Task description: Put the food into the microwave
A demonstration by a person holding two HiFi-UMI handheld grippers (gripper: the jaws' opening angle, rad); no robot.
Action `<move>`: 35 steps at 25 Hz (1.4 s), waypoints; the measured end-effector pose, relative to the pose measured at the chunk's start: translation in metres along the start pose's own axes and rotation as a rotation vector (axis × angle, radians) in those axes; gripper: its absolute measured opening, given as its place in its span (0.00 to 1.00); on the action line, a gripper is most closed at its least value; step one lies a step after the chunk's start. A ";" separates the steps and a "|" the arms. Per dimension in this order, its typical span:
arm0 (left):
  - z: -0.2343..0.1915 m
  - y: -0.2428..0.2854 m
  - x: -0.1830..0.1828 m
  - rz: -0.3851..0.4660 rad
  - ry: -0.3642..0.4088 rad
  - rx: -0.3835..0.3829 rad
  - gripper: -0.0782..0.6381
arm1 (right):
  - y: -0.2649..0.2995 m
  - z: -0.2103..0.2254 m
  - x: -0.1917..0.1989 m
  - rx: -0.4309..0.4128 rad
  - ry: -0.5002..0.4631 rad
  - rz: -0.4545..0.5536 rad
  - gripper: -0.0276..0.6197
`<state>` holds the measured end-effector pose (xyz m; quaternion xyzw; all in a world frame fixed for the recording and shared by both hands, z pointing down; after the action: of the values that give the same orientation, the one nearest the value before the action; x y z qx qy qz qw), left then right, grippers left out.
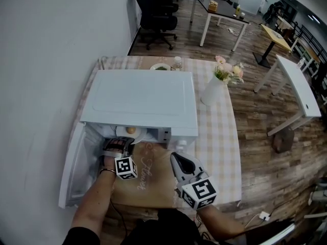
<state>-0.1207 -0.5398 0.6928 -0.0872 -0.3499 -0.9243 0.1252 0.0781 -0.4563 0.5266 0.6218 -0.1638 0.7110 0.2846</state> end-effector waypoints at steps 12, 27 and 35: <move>-0.002 0.006 0.004 0.024 -0.021 0.095 0.26 | -0.006 0.003 0.007 -0.003 -0.006 -0.023 0.06; -0.005 -0.003 0.001 0.023 -0.045 0.097 0.16 | -0.007 0.002 -0.001 -0.021 -0.007 -0.017 0.06; -0.021 0.013 0.005 -0.002 -0.068 0.107 0.16 | -0.009 0.009 0.001 -0.007 0.004 -0.019 0.06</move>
<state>-0.1236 -0.5639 0.6868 -0.1116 -0.4028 -0.9010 0.1167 0.0907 -0.4538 0.5282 0.6211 -0.1599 0.7088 0.2938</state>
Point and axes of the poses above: the fingertips, and each gripper's own axes: y forward along the fingers, z to its right, x out of its underside, the point moved 6 cm from there along -y, backward along the fingers, and after that the axes turned 7 degrees about z, right-handed, at the moved point
